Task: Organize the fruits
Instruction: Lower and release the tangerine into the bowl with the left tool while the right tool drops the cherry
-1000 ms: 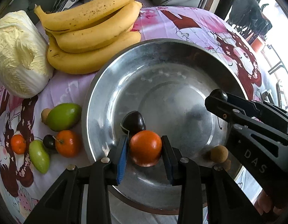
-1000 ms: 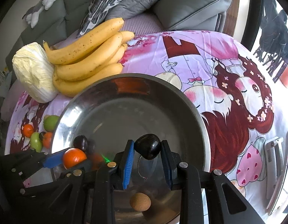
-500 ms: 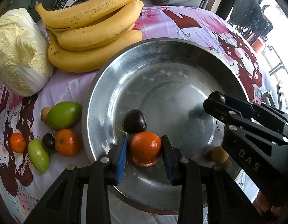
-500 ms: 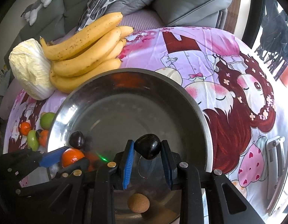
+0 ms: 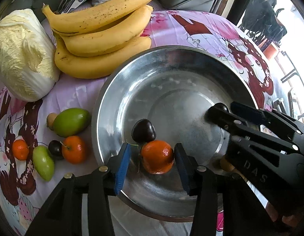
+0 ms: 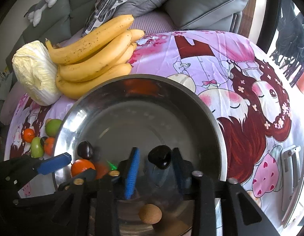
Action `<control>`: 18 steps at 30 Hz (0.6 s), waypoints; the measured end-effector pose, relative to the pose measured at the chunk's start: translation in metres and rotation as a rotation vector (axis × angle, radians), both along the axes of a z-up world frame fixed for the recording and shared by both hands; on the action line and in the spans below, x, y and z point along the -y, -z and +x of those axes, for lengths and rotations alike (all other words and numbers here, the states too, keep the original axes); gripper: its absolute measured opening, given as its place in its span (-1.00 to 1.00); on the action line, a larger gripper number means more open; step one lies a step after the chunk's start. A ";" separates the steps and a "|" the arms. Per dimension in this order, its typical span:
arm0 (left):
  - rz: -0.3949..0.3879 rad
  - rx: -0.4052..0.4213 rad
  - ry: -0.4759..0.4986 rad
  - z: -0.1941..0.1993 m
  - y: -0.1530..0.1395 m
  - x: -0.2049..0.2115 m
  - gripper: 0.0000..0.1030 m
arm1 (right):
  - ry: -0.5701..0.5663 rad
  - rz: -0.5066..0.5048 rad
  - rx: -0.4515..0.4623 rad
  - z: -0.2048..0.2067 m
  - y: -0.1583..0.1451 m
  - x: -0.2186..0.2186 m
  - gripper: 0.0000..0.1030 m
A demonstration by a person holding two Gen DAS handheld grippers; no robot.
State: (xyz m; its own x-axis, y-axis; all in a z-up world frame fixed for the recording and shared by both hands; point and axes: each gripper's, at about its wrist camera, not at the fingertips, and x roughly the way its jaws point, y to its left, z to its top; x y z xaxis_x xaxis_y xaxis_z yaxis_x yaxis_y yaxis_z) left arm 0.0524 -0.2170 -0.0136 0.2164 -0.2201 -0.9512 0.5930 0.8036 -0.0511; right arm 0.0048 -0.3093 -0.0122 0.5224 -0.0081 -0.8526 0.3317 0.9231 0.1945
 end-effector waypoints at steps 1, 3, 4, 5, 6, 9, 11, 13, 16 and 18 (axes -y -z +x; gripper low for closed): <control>-0.002 0.001 0.001 0.000 -0.002 -0.002 -0.06 | 0.001 -0.002 0.003 0.000 -0.001 0.000 0.08; -0.006 0.006 0.002 -0.001 -0.005 -0.004 -0.05 | 0.000 -0.006 0.010 -0.001 -0.003 0.000 0.08; -0.009 0.008 0.002 -0.001 -0.007 -0.004 -0.05 | 0.001 -0.006 0.013 -0.001 -0.003 0.000 0.08; -0.010 0.009 0.002 -0.001 -0.008 -0.004 -0.05 | 0.002 -0.006 0.017 -0.001 -0.005 0.000 0.08; -0.013 0.011 0.000 -0.001 -0.010 -0.006 -0.05 | 0.003 -0.007 0.020 -0.002 -0.006 0.000 0.09; -0.027 0.016 -0.005 -0.001 -0.016 -0.010 -0.01 | 0.010 -0.009 0.030 -0.003 -0.009 0.000 0.14; -0.038 0.023 -0.019 0.001 -0.020 -0.015 0.01 | 0.015 -0.010 0.034 -0.004 -0.011 0.001 0.15; -0.049 0.030 -0.034 0.004 -0.024 -0.020 0.01 | 0.017 -0.011 0.037 -0.005 -0.012 0.001 0.15; -0.065 0.035 -0.078 0.010 -0.029 -0.031 0.01 | 0.013 -0.014 0.042 -0.005 -0.014 0.000 0.15; -0.074 0.039 -0.107 0.014 -0.031 -0.038 0.01 | 0.009 -0.014 0.042 -0.006 -0.014 -0.001 0.15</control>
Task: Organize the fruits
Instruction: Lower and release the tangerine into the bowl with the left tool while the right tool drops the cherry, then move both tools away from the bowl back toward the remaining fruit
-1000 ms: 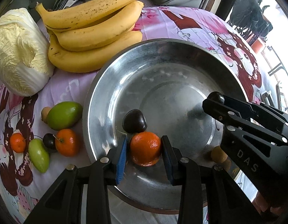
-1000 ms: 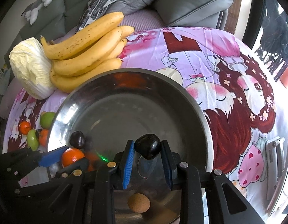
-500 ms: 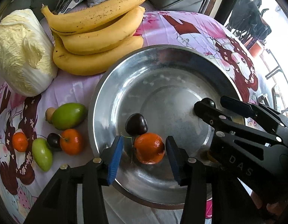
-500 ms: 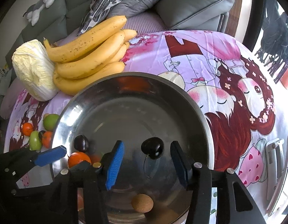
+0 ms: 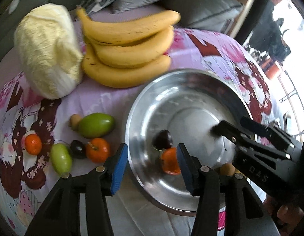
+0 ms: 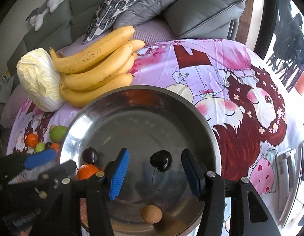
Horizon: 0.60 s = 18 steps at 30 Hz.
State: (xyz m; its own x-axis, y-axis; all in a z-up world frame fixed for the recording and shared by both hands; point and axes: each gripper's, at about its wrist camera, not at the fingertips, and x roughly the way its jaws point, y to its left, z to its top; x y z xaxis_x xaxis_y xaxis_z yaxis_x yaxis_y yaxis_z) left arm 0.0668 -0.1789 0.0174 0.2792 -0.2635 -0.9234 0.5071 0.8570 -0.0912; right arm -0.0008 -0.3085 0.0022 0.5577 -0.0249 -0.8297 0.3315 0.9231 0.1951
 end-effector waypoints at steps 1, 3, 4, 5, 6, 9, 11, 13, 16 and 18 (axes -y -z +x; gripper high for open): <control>-0.005 0.003 -0.017 0.003 -0.001 -0.005 0.01 | -0.004 -0.001 0.000 0.000 0.000 -0.001 0.15; -0.011 0.005 -0.049 0.008 -0.002 -0.012 0.01 | -0.010 -0.001 -0.001 0.000 -0.001 -0.003 0.15; -0.013 0.005 -0.072 0.011 -0.002 -0.017 0.01 | -0.014 -0.002 -0.002 0.001 -0.001 -0.005 0.15; -0.012 0.003 -0.094 0.014 -0.002 -0.023 0.01 | -0.019 -0.003 -0.002 0.001 -0.001 -0.006 0.15; -0.011 0.001 -0.107 0.015 -0.001 -0.025 0.01 | -0.024 -0.004 -0.001 0.001 -0.002 -0.008 0.15; -0.003 -0.008 -0.151 0.022 0.002 -0.039 0.01 | -0.046 -0.007 0.001 0.003 -0.003 -0.014 0.15; -0.001 -0.013 -0.168 0.024 0.005 -0.045 0.01 | -0.057 -0.007 -0.001 0.004 -0.003 -0.018 0.15; 0.006 -0.021 -0.181 0.027 0.008 -0.049 0.01 | -0.066 -0.010 -0.004 0.004 -0.003 -0.021 0.15; 0.006 -0.027 -0.184 0.025 0.008 -0.056 0.01 | -0.075 -0.012 -0.004 0.005 -0.003 -0.023 0.15; 0.006 -0.028 -0.186 0.025 0.009 -0.055 0.01 | -0.077 -0.013 -0.006 0.006 -0.002 -0.024 0.15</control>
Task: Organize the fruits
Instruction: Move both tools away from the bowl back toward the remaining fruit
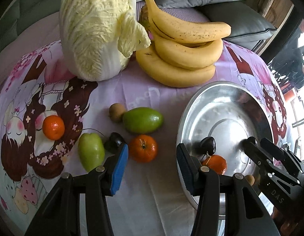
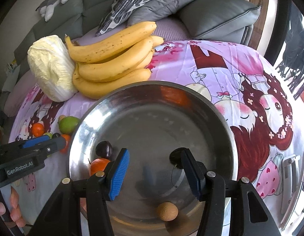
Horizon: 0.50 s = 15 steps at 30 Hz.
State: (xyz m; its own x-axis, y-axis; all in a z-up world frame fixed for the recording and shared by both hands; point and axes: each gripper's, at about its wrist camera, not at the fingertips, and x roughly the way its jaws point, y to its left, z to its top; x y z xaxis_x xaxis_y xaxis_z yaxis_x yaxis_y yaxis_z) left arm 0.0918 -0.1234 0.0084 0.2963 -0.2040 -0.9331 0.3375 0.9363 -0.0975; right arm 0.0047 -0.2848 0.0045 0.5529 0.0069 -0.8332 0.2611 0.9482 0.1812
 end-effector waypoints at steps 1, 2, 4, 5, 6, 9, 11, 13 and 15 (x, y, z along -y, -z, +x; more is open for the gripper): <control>0.000 -0.001 0.000 0.000 0.001 0.000 0.01 | -0.001 0.001 -0.002 0.000 0.000 0.000 0.15; 0.002 -0.003 0.000 0.000 0.001 0.000 0.01 | -0.003 0.002 -0.005 0.001 0.001 0.000 0.18; 0.007 -0.006 -0.002 0.001 0.003 0.003 0.02 | -0.004 0.000 -0.004 0.001 0.001 -0.001 0.27; 0.010 -0.006 -0.003 0.002 0.004 0.003 0.03 | -0.005 -0.004 -0.003 0.001 0.001 -0.001 0.32; 0.013 -0.005 -0.005 0.002 0.005 0.003 0.04 | -0.007 -0.007 0.000 0.001 0.000 -0.002 0.36; 0.014 -0.003 -0.017 0.004 0.007 0.001 0.12 | -0.015 -0.010 0.003 0.001 0.000 -0.003 0.60; 0.014 0.002 -0.030 0.005 0.006 -0.002 0.34 | -0.018 -0.013 0.006 0.001 0.000 -0.004 0.66; 0.015 0.012 -0.036 0.006 0.005 -0.005 0.37 | -0.019 -0.013 0.010 0.001 0.000 -0.004 0.71; 0.015 0.015 -0.046 0.007 0.005 -0.007 0.43 | -0.020 -0.014 0.012 0.001 0.000 -0.004 0.87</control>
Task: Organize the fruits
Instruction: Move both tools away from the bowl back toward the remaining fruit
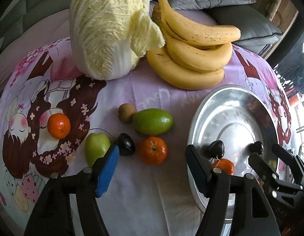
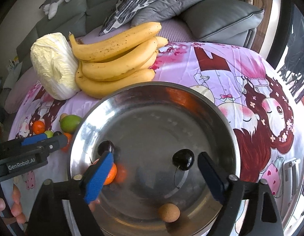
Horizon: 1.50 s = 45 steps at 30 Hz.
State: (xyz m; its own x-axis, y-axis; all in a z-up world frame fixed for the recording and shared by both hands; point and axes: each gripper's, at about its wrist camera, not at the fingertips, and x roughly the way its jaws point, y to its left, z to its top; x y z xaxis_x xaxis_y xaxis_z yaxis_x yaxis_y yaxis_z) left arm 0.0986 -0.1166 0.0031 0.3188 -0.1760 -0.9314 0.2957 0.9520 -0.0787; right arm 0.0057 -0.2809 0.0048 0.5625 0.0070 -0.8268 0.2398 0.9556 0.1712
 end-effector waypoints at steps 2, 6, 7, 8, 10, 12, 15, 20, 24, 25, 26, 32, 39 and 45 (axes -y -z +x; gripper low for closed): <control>0.003 -0.001 -0.005 0.001 0.001 -0.002 0.57 | -0.005 -0.002 0.002 0.000 0.000 -0.001 0.96; 0.019 0.013 -0.018 0.001 0.003 -0.006 0.64 | -0.013 -0.005 0.014 0.000 0.000 -0.003 1.00; 0.024 0.020 -0.024 0.001 0.003 -0.008 0.64 | -0.015 -0.005 0.019 0.000 0.000 -0.003 1.00; 0.027 0.025 -0.030 0.001 0.003 -0.011 0.65 | -0.019 -0.003 0.025 0.000 -0.001 -0.003 1.00; 0.030 0.033 -0.033 0.000 0.003 -0.013 0.67 | -0.022 -0.001 0.034 -0.001 -0.001 -0.004 1.00; 0.029 0.035 -0.031 0.001 0.004 -0.012 0.81 | -0.026 0.007 0.040 -0.001 -0.001 -0.005 1.00; 0.028 0.048 -0.019 0.000 0.003 -0.011 0.81 | -0.029 0.013 0.045 -0.001 -0.001 -0.007 1.00; 0.020 0.084 0.011 -0.003 -0.001 -0.008 0.81 | -0.049 -0.004 0.050 0.000 -0.003 -0.014 1.00; 0.020 0.114 0.025 -0.005 -0.005 -0.007 0.81 | -0.065 -0.012 0.056 0.002 -0.004 -0.020 1.00; 0.011 0.118 0.027 -0.006 -0.007 -0.008 0.81 | -0.068 -0.016 0.055 0.002 -0.004 -0.021 1.00; 0.002 0.118 0.028 -0.006 -0.008 -0.009 0.81 | -0.069 -0.020 0.055 0.002 -0.004 -0.023 1.00; -0.005 0.111 0.021 -0.005 -0.010 -0.018 0.81 | -0.073 -0.026 0.055 0.004 -0.002 -0.029 1.00; -0.017 0.101 0.008 0.001 -0.014 -0.042 0.81 | -0.088 -0.024 0.031 0.008 0.004 -0.041 1.00; -0.006 0.088 -0.029 0.011 -0.015 -0.075 0.81 | -0.133 -0.034 0.047 0.014 -0.005 -0.066 1.00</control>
